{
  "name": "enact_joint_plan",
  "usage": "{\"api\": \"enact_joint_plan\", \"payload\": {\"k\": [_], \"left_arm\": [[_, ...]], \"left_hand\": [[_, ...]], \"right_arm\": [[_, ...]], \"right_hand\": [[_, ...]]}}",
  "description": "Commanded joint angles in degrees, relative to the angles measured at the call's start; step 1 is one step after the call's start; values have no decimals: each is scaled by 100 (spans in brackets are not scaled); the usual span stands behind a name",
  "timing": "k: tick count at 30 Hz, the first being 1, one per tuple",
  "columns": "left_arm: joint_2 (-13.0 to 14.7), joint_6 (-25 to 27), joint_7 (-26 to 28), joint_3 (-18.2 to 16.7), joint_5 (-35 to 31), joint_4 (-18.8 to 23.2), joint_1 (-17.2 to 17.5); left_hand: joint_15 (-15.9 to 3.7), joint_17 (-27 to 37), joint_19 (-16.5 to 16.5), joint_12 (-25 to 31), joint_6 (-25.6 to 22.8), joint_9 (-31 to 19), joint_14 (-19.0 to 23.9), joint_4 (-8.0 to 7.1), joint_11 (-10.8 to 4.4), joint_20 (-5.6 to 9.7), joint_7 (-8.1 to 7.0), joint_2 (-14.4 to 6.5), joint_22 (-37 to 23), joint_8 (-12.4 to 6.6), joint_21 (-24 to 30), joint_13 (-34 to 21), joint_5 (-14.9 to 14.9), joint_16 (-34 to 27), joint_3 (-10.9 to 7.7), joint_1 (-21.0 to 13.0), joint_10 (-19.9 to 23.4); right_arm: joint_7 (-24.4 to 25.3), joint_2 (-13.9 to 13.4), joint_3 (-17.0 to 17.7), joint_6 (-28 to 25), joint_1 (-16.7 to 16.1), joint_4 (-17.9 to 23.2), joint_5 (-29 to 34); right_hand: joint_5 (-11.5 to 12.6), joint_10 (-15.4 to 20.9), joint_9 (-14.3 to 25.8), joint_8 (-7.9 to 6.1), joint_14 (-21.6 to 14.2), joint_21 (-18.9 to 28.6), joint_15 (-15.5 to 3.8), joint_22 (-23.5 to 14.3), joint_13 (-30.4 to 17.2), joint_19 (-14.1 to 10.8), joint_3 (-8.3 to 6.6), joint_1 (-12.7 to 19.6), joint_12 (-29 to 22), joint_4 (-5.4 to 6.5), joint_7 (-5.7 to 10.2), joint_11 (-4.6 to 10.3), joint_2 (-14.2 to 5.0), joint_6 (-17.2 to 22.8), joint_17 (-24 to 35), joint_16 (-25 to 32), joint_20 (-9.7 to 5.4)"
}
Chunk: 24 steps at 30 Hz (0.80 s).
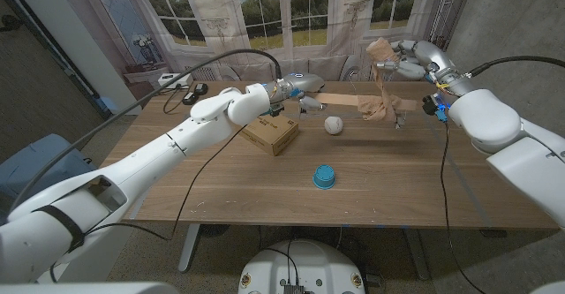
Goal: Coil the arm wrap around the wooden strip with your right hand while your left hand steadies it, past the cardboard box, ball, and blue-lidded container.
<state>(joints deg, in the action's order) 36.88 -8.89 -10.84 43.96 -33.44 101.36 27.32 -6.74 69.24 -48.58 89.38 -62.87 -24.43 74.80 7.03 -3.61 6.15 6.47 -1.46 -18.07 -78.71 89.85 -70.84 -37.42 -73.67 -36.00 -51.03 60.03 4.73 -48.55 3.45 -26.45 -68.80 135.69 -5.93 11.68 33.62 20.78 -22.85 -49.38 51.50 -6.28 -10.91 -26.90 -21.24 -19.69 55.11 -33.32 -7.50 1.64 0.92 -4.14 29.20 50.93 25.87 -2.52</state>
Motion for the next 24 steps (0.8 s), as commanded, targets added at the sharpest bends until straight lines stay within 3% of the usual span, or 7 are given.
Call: {"api": "enact_joint_plan", "payload": {"k": [1, 14, 24], "left_arm": [[31, -163, 4, -115, 173, -39, 75], [21, -227, -27, -228, 466, -113, 84], [36, -198, -35, -244, 457, -50, 86]], "left_hand": [[9, -30, 29, 23, 126, 1, 15, -6, -185, 281, 175, 2, -4, -39, 10, -7, 29, -12, 2, 21, 42], [0, -26, 21, 31, 139, 34, 10, 8, -187, 281, 197, 1, -9, -32, 21, -7, 51, 2, 4, 16, 72], [3, -17, 12, 26, 135, 11, 12, 15, -194, 282, 192, -2, -3, -60, 14, -7, 62, 6, 1, 12, 58]], "right_arm": [[-313, -582, -805, -819, 1284, -535, -774], [-655, -1212, -1810, -1856, 2572, -814, -1383], [-1432, -1539, -2704, -2645, 3689, -964, -1682]], "right_hand": [[12, 1731, -14, -206, 132, 46, -517, -2, 48, 45, -72, 232, 34, 98, 176, 292, -482, 2599, -34, -92, -8], [-3, 1673, -86, -128, 353, 64, -471, 7, 165, 156, -126, 218, 116, 100, 194, 316, -479, 2590, -291, -425, 109], [-18, 1642, -114, -73, 483, 72, -373, 13, 171, 195, -152, 247, 122, 85, 141, 261, -506, 2528, -325, -523, 180]]}}
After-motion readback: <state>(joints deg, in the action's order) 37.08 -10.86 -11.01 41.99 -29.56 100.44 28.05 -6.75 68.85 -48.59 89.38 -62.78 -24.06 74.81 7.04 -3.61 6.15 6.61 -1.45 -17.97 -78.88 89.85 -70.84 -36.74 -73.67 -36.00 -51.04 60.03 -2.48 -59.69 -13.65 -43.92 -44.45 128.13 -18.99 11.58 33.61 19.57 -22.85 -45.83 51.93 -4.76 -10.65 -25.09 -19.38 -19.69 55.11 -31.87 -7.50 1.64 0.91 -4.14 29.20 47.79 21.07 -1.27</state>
